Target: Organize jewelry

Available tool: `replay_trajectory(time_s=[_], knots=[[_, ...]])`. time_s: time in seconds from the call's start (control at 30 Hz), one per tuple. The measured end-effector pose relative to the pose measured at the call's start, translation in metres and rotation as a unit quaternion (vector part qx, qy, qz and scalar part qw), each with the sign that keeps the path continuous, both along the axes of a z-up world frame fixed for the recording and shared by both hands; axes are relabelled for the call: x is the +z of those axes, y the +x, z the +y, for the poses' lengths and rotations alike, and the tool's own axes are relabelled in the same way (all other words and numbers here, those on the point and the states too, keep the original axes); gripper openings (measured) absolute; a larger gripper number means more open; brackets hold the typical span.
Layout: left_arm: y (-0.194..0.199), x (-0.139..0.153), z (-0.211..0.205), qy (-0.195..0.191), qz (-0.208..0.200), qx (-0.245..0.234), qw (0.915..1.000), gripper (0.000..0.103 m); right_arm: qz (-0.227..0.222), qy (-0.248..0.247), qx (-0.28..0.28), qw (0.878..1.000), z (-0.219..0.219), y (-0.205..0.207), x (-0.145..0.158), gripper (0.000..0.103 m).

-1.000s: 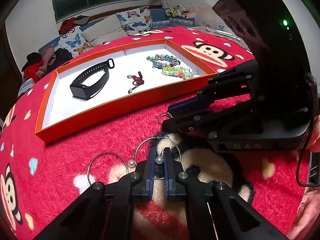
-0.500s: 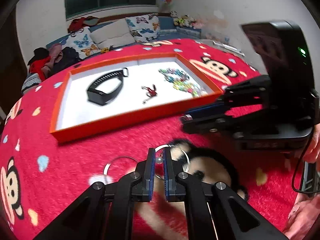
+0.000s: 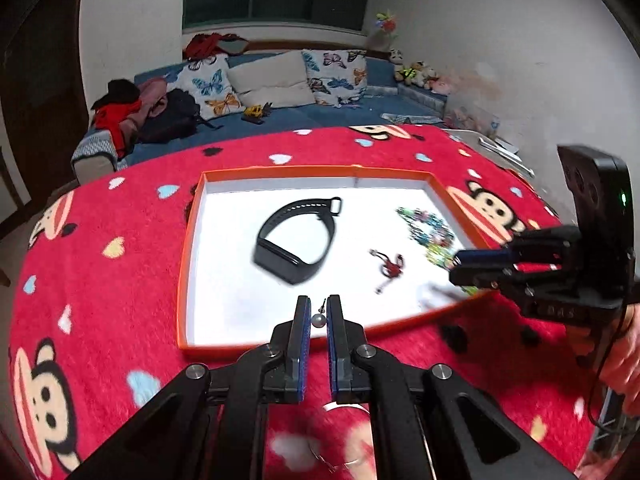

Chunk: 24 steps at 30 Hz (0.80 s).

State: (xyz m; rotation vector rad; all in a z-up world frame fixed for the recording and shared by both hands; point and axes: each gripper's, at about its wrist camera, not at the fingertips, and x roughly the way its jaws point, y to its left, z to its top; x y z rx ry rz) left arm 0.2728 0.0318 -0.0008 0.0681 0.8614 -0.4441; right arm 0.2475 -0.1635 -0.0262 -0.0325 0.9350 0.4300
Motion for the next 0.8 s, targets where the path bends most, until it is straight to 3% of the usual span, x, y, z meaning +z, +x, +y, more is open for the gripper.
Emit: replay_trajectory(time_s=[0.27, 0.67, 0.8], knots=[[0.040, -0.026, 0.005, 0.007, 0.038, 0.018, 0.9991, 0.008, 0.021, -0.006, -0.010, 1.000, -0.003, 0.013, -0.014, 0.019], [0.052, -0.044, 0.001, 0.025, 0.059, 0.034, 0.9974, 0.009, 0.026, -0.008, -0.012, 1.000, -0.004, 0.014, -0.016, 0.021], [0.051, -0.042, 0.004, 0.025, 0.069, 0.042, 0.9964, 0.009, 0.022, -0.002, -0.012, 1.000, -0.004, 0.011, -0.010, 0.034]])
